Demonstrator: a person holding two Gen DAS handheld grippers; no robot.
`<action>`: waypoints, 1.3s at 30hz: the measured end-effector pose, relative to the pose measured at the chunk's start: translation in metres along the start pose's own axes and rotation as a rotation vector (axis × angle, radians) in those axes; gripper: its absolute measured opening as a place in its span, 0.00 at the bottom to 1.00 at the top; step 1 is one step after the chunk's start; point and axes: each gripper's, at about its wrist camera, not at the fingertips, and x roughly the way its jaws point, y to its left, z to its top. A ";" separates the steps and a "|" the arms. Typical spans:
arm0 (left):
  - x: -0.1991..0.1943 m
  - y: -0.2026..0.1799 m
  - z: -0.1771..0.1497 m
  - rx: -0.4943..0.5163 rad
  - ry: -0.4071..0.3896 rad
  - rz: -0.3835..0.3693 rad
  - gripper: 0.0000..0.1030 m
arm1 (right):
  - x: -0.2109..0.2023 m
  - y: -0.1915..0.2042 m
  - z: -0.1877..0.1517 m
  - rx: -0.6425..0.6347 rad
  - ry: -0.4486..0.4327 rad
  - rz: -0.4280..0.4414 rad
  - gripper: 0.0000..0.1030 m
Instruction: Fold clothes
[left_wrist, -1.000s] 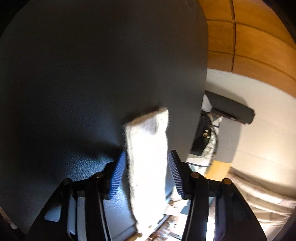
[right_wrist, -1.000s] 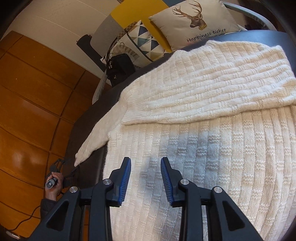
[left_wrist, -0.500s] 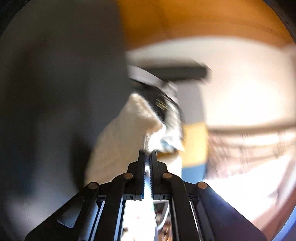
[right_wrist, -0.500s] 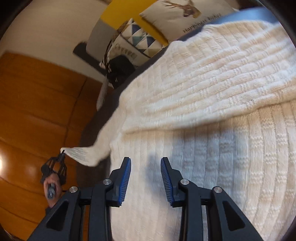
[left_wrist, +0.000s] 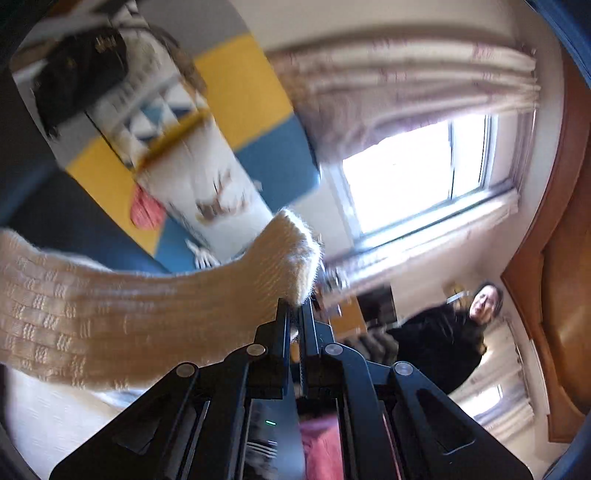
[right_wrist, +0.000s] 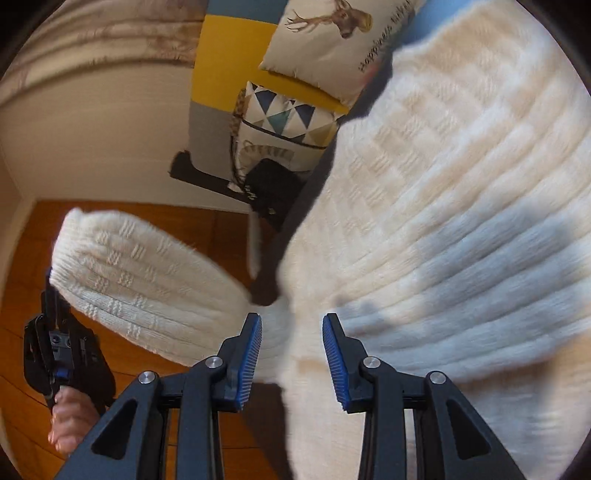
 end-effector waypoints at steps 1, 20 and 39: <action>0.013 -0.003 -0.009 0.001 0.026 0.000 0.02 | -0.001 -0.002 -0.003 0.020 -0.015 0.033 0.34; 0.142 0.027 -0.122 0.135 0.415 0.255 0.02 | -0.138 0.009 0.009 -0.342 -0.244 -0.303 0.52; 0.116 0.028 -0.130 0.195 0.509 0.288 0.27 | -0.094 0.023 0.015 -0.506 -0.245 -0.644 0.07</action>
